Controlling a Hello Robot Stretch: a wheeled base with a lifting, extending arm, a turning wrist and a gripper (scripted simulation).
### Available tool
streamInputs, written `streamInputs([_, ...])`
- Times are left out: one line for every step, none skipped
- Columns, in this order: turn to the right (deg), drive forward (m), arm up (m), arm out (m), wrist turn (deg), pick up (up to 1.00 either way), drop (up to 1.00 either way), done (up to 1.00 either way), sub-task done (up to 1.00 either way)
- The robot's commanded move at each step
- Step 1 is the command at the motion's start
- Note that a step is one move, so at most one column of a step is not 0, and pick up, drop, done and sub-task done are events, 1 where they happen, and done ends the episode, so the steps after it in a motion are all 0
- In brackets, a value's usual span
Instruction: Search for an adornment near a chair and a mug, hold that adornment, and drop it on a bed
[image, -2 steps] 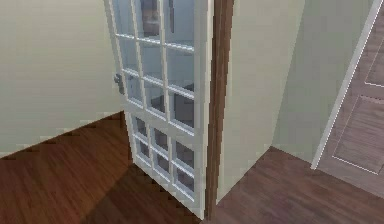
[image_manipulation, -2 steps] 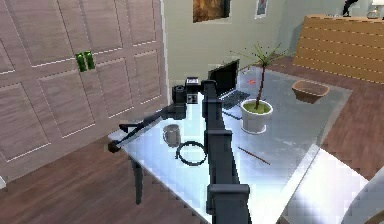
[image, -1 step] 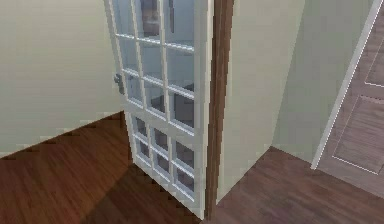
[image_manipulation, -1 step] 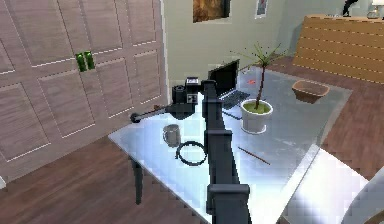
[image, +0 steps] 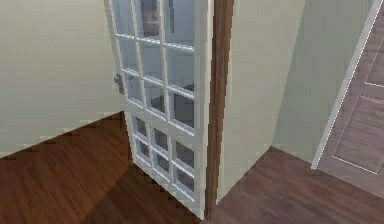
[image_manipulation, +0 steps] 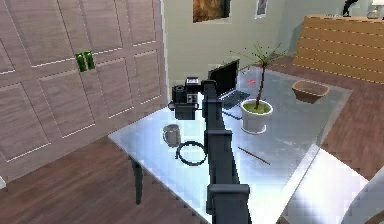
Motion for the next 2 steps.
streamInputs([0.0,0.0,0.0,0.0,9.0,0.0,0.0,0.0,0.0])
streamInputs([0.0,0.0,-0.3,0.0,0.0,0.0,0.0,0.0,0.0])
